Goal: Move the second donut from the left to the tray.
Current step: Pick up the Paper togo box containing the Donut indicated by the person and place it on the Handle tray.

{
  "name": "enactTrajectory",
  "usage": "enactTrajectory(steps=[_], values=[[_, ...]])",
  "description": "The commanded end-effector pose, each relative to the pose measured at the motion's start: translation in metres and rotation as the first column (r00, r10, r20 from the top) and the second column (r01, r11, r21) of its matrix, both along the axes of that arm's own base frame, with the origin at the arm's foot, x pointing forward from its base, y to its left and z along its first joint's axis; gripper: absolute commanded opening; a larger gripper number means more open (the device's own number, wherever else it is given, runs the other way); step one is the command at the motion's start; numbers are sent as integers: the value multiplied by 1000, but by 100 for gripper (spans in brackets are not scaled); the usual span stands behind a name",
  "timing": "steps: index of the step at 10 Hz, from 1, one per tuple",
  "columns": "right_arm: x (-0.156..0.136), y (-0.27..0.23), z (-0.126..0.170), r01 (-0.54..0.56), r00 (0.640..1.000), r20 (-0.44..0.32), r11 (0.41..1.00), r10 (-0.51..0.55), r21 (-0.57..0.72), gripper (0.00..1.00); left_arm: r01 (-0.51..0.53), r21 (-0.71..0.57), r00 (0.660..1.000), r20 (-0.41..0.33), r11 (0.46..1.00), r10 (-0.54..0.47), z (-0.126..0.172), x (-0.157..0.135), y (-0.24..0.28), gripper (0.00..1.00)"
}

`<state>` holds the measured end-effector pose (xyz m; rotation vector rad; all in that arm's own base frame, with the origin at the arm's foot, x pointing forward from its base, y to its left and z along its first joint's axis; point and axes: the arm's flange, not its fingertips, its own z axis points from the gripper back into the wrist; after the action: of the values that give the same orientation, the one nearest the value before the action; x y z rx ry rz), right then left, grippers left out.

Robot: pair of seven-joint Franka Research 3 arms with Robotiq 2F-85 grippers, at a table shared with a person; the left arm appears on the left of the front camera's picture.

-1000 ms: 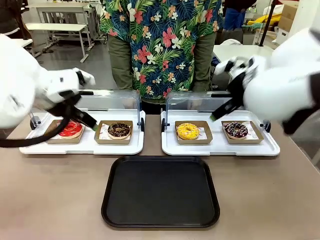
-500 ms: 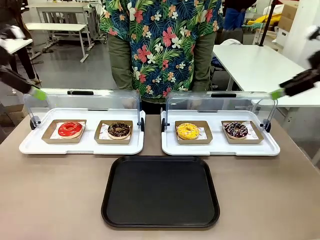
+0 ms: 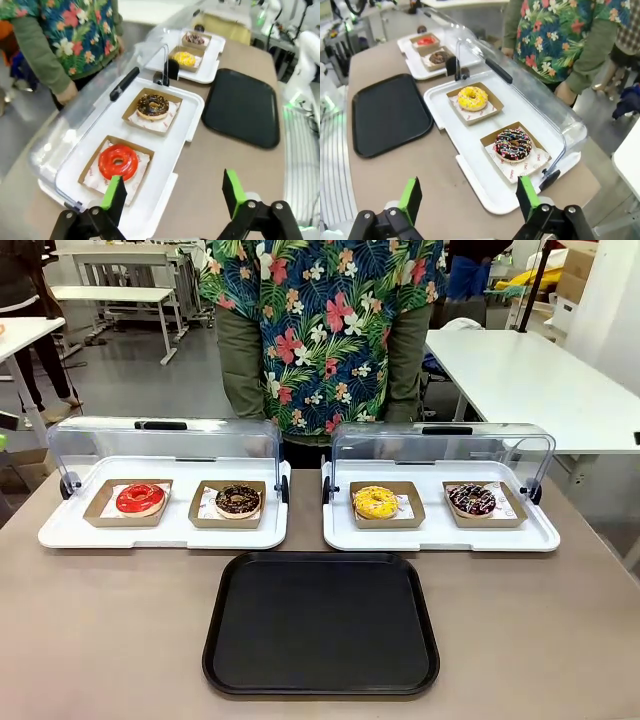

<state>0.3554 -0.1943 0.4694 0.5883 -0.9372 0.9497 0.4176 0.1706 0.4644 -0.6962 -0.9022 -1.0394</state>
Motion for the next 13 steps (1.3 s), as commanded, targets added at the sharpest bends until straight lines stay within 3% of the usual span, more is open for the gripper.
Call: enactTrajectory(steps=[1,8,11,13], values=[[7,-16,-6,-43,998,53,998,41,43,100,17,-38,996,87,999,-14,-8,6,16,100],[0,-29,-7,11,997,79,990,-23,142,100,-17,-51,982,188,999,26,-21,-9,26,100],[-2,-29,-10,31,999,39,990,-37,139,100,-64,-69,984,160,996,74,-24,-5,29,100],[-2,-29,-10,31,999,39,990,-37,139,100,-31,-33,989,145,999,35,-20,-4,32,100]])
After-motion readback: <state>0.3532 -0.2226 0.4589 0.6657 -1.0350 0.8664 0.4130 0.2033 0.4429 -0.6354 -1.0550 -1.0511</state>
